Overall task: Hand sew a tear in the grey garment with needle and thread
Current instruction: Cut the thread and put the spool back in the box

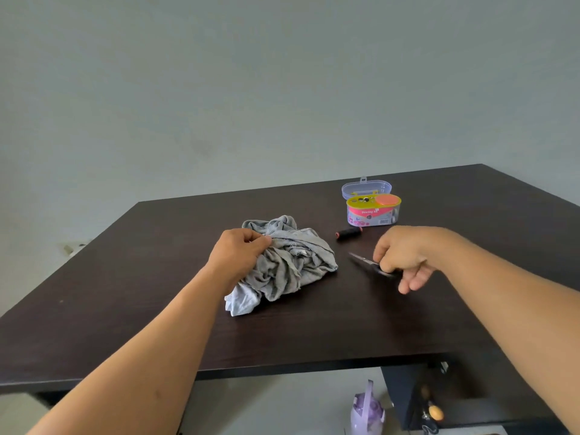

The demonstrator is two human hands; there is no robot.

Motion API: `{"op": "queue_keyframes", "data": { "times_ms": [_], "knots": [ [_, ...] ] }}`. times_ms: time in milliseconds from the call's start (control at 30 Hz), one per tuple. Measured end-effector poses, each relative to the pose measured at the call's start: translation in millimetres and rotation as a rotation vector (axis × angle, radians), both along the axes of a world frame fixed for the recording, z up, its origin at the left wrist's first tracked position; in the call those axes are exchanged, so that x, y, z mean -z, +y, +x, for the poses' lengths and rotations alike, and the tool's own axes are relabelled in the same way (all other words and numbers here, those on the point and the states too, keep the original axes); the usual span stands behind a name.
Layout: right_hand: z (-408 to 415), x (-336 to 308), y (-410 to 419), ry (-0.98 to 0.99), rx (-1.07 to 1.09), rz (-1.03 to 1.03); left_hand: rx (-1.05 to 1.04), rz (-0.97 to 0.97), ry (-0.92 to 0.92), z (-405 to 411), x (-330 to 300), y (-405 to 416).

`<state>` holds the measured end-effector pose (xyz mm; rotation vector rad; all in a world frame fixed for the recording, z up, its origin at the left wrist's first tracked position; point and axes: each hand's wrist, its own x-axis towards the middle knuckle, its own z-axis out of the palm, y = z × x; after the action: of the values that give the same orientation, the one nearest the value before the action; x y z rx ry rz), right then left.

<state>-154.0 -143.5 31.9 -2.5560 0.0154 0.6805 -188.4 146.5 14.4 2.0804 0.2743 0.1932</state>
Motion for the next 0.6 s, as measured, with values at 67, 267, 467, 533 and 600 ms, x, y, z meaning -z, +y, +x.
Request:
{"op": "queue_keyframes", "data": {
  "times_ms": [67, 267, 467, 533, 600],
  "knots": [
    [2.5, 3.2, -12.3, 0.062, 0.068, 0.172, -0.011, -0.009, -0.015, 0.6, -3.7, 1.6],
    [1.2, 8.9, -18.2, 0.154, 0.080, 0.757, 0.014, -0.100, -0.005, 8.6, -7.9, 10.7],
    [-1.0, -7.3, 32.3, 0.092, -0.105, 0.815, 0.053, -0.121, 0.007, 9.3, -15.6, 13.0],
    [-0.4, -12.8, 47.7, 0.003, -0.178, 0.719, 0.058, -0.144, -0.006, 8.6, -17.9, 13.4],
    [1.5, -17.4, 58.9, -0.110, -0.245, 0.603, 0.064, -0.194, -0.004, 7.7, -19.8, 13.6]
  ]
}}
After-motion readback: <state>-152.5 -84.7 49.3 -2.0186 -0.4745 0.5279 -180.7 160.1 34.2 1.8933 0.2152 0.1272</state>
